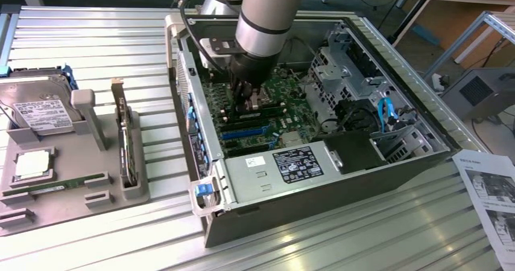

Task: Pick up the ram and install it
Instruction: 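Press down the ram until it locks into place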

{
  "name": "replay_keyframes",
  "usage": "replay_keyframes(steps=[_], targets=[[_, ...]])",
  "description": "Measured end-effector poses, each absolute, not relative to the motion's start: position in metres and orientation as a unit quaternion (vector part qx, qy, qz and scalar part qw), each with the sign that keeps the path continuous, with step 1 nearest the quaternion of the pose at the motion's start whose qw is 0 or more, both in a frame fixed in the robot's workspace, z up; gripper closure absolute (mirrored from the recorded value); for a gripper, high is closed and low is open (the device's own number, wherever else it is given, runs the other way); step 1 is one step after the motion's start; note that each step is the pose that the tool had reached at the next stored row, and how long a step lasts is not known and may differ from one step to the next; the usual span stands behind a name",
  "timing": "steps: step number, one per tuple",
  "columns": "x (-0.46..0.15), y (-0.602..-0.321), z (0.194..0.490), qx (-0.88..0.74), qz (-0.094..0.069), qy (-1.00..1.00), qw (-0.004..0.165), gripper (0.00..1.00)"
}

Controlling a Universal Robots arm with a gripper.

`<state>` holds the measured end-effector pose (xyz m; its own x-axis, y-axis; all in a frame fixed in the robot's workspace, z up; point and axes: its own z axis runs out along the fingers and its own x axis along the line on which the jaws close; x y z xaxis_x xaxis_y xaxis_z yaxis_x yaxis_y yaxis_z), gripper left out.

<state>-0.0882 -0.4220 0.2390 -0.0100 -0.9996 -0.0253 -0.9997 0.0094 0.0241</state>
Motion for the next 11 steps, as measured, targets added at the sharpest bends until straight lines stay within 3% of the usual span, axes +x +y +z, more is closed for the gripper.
replay_keyframes(steps=[11], targets=[[-0.0881, -0.4221, 0.2374, -0.704, 0.017, 0.710, 0.001, 0.89]])
